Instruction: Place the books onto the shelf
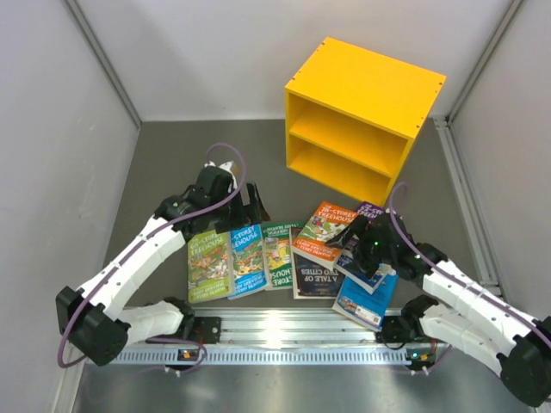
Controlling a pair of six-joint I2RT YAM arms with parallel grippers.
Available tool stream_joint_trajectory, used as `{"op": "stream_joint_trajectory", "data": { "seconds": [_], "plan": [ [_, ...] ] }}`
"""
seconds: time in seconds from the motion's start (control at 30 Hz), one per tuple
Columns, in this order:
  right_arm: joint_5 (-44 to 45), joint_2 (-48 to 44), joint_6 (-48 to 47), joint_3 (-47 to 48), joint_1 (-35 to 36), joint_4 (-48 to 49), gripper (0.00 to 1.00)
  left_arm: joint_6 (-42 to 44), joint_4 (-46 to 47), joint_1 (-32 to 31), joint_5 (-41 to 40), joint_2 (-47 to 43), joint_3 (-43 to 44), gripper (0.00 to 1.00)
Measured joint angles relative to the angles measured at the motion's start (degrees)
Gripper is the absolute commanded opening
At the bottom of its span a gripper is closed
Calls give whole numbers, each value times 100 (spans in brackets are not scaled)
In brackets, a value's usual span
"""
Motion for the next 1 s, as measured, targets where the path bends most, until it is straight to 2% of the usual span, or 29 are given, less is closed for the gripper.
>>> {"op": "stream_joint_trajectory", "data": {
  "seconds": [0.27,0.47,0.57,0.63,0.67,0.7,0.8,0.9,1.0],
  "plan": [
    [887,426,577,-11,533,636,92,297,-55,0,39,-127,-57,99],
    [1414,577,852,-94,850,896,62,520,-203,0,81,-127,-57,99],
    [1617,658,968,-195,1027,992,37,590,-227,0,125,-127,-59,99],
    [1738,706,1023,-212,1123,1056,25,634,-232,0,153,-127,-68,99],
    [1799,708,1040,-212,1158,1080,15,654,-232,0,166,-127,-81,99],
    [1853,708,1045,-210,1187,1113,10,673,-236,0,170,-127,-94,99],
    [1954,693,1019,-199,1252,1110,2,695,-234,0,197,-131,-170,99],
    [2107,599,938,-120,1368,960,2,697,-232,0,240,-133,-267,99],
    [2271,551,710,345,1613,420,0,693,-232,0,275,-157,-339,99]
  ]
}}
